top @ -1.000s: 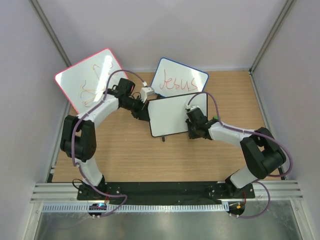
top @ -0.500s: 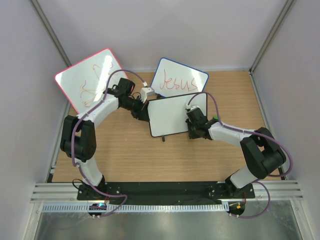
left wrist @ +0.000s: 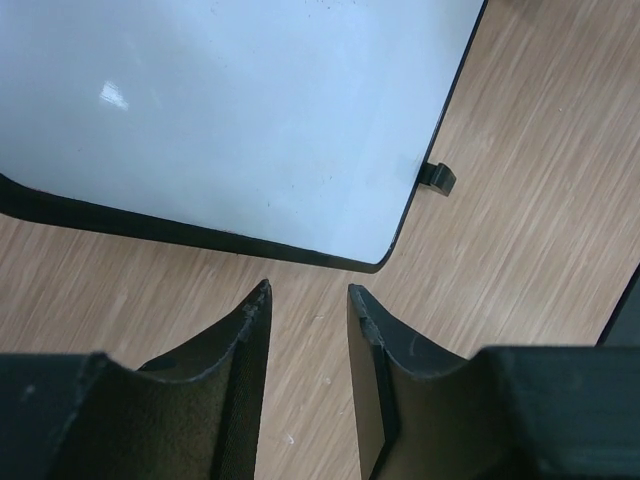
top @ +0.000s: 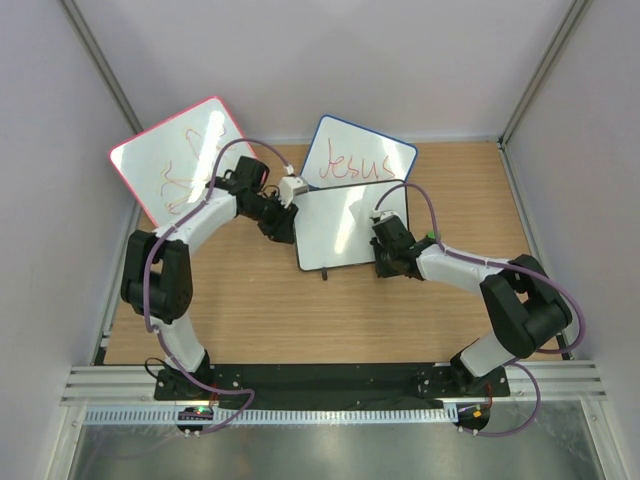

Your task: Erase the whiteboard

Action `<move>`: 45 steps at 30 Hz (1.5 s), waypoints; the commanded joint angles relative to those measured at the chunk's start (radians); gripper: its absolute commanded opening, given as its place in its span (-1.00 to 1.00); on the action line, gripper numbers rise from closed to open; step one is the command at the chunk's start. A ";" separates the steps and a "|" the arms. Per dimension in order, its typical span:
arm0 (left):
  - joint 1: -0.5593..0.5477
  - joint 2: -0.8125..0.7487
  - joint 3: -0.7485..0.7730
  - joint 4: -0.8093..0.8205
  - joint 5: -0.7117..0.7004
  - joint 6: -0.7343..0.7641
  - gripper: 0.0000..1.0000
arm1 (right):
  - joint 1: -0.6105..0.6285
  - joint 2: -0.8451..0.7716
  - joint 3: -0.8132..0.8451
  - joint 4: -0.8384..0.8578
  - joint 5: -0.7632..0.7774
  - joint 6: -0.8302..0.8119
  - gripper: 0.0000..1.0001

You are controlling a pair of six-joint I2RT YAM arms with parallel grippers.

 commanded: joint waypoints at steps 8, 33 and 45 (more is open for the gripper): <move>0.002 -0.072 -0.036 0.026 0.011 0.034 -0.01 | 0.009 0.009 -0.004 0.028 -0.012 0.025 -0.98; 0.004 -0.177 -0.145 0.129 -0.142 -0.051 0.64 | 0.021 -0.020 -0.012 0.010 0.024 0.040 -0.05; 0.002 -0.319 -0.239 0.141 -0.384 -0.075 0.99 | 0.020 -0.221 0.030 -0.172 0.010 0.010 0.99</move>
